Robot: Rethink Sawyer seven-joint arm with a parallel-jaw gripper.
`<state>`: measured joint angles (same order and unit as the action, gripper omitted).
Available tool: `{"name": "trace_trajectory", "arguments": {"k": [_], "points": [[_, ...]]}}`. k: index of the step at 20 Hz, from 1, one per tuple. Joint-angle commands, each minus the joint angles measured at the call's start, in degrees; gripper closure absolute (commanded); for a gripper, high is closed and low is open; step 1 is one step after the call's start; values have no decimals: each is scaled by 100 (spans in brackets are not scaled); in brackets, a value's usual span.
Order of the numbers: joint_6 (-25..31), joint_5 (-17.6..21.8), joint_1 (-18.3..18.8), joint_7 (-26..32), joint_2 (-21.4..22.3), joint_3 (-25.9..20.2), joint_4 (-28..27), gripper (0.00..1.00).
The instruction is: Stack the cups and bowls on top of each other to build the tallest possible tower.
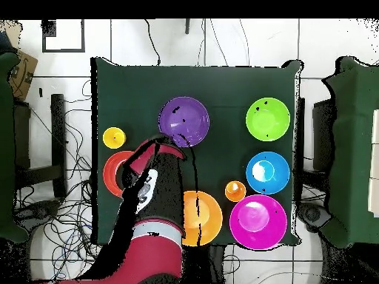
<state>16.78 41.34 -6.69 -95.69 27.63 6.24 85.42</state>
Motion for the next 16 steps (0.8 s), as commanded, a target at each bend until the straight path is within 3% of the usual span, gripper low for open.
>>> {"name": "trace_trajectory", "arguments": {"k": [1, 11, 16], "points": [[486, 475, 128, 864, -233, -710, 292, 100], [479, 551, 114, 837, -256, -671, 271, 100], [732, 554, 175, 1058, -262, -741, 278, 100]]}}
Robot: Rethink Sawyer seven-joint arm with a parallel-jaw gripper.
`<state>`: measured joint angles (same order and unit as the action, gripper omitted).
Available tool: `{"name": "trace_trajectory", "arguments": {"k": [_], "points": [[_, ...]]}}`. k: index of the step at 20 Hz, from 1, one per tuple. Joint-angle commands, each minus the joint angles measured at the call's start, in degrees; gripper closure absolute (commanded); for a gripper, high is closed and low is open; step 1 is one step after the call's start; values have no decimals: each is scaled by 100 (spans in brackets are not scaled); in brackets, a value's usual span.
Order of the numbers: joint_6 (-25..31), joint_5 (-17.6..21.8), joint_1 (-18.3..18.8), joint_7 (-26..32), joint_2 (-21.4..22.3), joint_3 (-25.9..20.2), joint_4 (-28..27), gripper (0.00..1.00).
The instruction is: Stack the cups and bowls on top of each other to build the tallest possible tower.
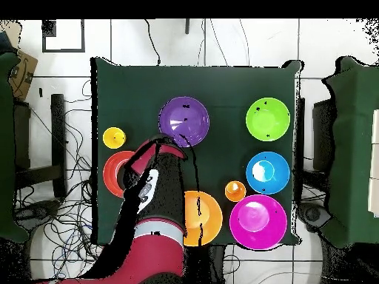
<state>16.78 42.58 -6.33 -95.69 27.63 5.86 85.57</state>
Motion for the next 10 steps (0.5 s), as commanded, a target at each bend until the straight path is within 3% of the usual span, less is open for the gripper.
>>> {"name": "trace_trajectory", "arguments": {"k": [1, 10], "points": [[758, 434, 143, 1076, -254, -705, 274, 100], [1040, 446, 75, 1060, -333, -692, 135, 100]]}}
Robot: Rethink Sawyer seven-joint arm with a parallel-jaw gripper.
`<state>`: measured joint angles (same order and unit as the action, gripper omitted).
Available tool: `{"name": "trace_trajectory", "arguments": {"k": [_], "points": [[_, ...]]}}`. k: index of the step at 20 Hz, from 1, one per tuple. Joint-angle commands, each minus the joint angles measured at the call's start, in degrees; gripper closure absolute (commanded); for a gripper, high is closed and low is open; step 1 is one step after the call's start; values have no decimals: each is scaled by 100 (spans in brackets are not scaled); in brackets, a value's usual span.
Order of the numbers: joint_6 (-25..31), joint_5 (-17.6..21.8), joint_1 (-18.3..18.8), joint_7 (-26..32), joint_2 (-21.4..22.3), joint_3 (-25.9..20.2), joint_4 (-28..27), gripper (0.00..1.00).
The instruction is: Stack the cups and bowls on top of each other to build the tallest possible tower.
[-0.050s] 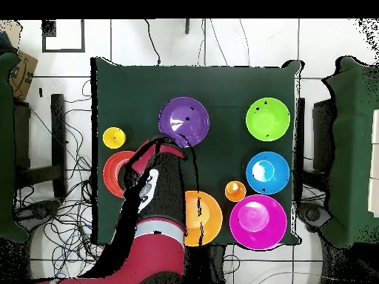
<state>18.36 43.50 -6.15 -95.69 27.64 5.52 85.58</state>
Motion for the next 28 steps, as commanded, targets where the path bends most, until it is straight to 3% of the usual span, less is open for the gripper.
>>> {"name": "trace_trajectory", "arguments": {"k": [1, 3, 4, 17, 28], "points": [[898, 349, 51, 1051, -341, -656, 124, 100], [956, 333, 26, 1046, -366, -654, 71, 100], [972, 330, 22, 1047, -369, -649, 64, 0], [1098, 358, 56, 1042, -376, -739, -33, 0], [886, 446, 72, 885, -322, -702, 19, 0]]}}
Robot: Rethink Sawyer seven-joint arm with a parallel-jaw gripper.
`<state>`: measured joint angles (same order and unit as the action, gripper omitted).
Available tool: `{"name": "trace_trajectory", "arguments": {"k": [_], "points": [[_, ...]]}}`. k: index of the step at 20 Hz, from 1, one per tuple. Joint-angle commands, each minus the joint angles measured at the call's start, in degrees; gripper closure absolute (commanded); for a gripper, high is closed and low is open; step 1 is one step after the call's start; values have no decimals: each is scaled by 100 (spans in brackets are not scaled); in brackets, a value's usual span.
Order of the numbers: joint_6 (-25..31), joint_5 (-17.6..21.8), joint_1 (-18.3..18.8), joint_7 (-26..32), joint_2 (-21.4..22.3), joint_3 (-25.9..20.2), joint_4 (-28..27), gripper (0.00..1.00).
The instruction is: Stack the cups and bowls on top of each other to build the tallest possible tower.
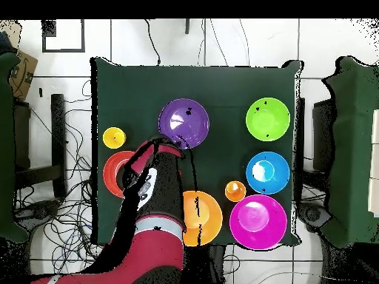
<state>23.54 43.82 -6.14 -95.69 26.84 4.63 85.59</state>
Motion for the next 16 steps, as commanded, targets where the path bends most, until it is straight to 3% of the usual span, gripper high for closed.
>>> {"name": "trace_trajectory", "arguments": {"k": [1, 16], "points": [[367, 416, 69, 877, -245, -610, 10, 0], [330, 490, 38, 786, -77, -535, 183, 0]]}}
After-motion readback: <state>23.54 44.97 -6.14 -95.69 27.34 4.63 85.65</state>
